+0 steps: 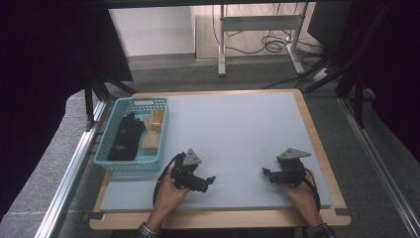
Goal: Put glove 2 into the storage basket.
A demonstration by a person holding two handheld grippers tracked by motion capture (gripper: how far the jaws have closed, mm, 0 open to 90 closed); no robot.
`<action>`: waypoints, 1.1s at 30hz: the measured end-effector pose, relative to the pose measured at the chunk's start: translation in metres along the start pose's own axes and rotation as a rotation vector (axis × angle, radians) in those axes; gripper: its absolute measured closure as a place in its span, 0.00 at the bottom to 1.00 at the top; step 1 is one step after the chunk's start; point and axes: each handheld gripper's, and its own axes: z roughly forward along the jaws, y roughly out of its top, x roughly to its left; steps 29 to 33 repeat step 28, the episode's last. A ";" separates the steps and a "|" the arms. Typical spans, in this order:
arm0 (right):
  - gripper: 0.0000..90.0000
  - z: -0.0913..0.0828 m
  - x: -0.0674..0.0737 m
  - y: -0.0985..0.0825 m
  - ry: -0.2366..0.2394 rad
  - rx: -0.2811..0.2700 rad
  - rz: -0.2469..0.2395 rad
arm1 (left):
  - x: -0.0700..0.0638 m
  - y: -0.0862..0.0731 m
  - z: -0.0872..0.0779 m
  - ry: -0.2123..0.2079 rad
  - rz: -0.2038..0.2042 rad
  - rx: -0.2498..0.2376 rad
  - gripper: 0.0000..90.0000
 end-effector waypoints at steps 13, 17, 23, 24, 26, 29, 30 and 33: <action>0.25 0.000 0.000 0.000 0.000 0.000 0.000 | -0.004 -0.019 0.016 0.019 0.015 0.083 0.00; 0.25 0.000 0.000 0.000 0.000 0.001 0.000 | -0.003 -0.020 0.017 0.025 0.006 0.097 0.00; 0.25 0.000 0.000 0.000 -0.001 -0.001 0.000 | -0.002 -0.020 0.018 0.021 -0.008 0.102 0.00; 0.25 0.000 0.000 0.000 -0.001 -0.001 0.000 | -0.002 -0.020 0.018 0.021 -0.008 0.103 0.00; 0.25 0.000 0.000 0.000 0.000 -0.002 0.002 | -0.002 -0.020 0.018 0.022 -0.007 0.103 0.00; 0.25 0.000 0.000 0.000 0.000 -0.001 0.002 | -0.002 -0.020 0.018 0.023 -0.008 0.101 0.00; 0.25 0.000 0.000 0.000 0.000 -0.001 0.002 | -0.002 -0.020 0.018 0.023 -0.008 0.101 0.00; 0.25 0.000 0.000 0.000 0.000 -0.001 0.002 | -0.002 -0.020 0.018 0.023 -0.008 0.101 0.00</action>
